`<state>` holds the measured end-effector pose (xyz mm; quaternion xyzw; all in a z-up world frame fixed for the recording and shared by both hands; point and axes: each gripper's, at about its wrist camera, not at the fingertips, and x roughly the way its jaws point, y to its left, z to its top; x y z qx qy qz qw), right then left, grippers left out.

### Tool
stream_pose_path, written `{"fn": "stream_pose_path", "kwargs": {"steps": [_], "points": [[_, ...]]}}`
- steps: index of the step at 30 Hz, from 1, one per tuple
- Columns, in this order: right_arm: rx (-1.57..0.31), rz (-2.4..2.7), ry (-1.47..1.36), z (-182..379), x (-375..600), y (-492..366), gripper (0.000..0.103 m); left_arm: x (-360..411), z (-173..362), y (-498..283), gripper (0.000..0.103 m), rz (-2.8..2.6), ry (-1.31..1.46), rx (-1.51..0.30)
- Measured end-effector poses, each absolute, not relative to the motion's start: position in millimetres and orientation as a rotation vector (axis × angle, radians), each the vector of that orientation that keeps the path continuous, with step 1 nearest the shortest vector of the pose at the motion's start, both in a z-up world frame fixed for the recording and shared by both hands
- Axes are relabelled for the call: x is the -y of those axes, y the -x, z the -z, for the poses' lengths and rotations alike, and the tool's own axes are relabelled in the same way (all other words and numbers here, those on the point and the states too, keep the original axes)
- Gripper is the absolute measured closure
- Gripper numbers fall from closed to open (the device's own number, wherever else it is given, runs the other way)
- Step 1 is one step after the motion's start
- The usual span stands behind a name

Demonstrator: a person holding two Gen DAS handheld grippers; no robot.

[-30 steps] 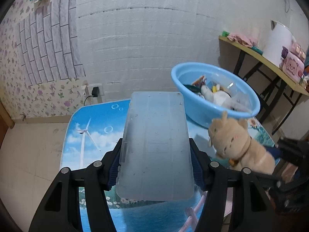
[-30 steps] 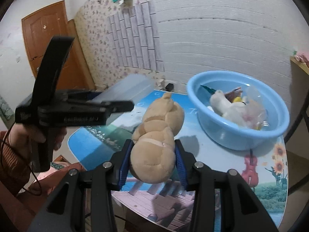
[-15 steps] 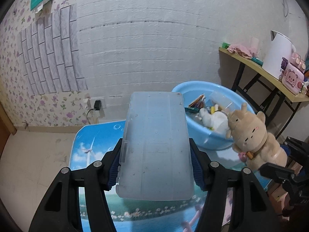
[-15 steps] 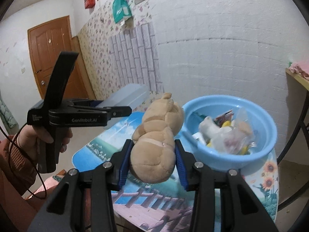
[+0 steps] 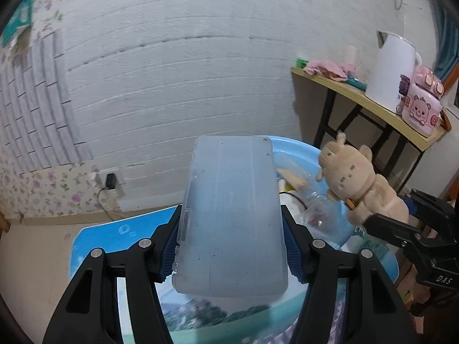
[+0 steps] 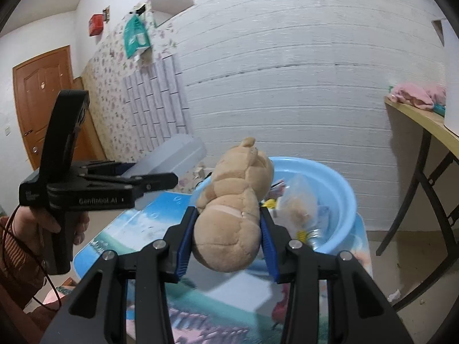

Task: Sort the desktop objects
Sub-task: 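Lift the clear box with left gripper while right gripper carries the plush toy toward the basin, then open left gripper over the basin while right gripper releases the plush toy there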

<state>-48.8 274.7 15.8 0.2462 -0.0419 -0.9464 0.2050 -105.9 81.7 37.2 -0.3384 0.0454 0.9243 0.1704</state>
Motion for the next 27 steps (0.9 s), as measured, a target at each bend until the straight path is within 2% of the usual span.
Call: {"fn": "stream_pose_path", "kwargs": {"steps": [6,12,13,16,19,24,27], "points": [[0.1,2.7,-0.706,-9,-285,77,0.062,-116,-18,129,0.041,-2.588,0.972,-0.217],[0.107,2.719,-0.773,3,-290,107,0.062,-131,-8,152,0.04,-2.556,0.974,-0.227],[0.098,2.721,-0.796,6,-289,110,0.062,-132,-9,154,0.038,-2.562,0.97,-0.227],[0.098,2.721,-0.842,16,-290,117,0.062,-132,-11,155,0.019,-2.561,0.958,-0.202],[0.115,2.718,-0.847,16,-290,116,0.06,-129,-14,150,0.017,-2.565,0.938,-0.215],[0.104,2.732,-0.868,12,-285,113,0.059,-119,-16,146,0.007,-2.582,0.955,-0.186],[0.108,2.756,-0.848,3,-284,107,0.051,-111,-18,141,0.0,-2.594,0.965,-0.153]]}}
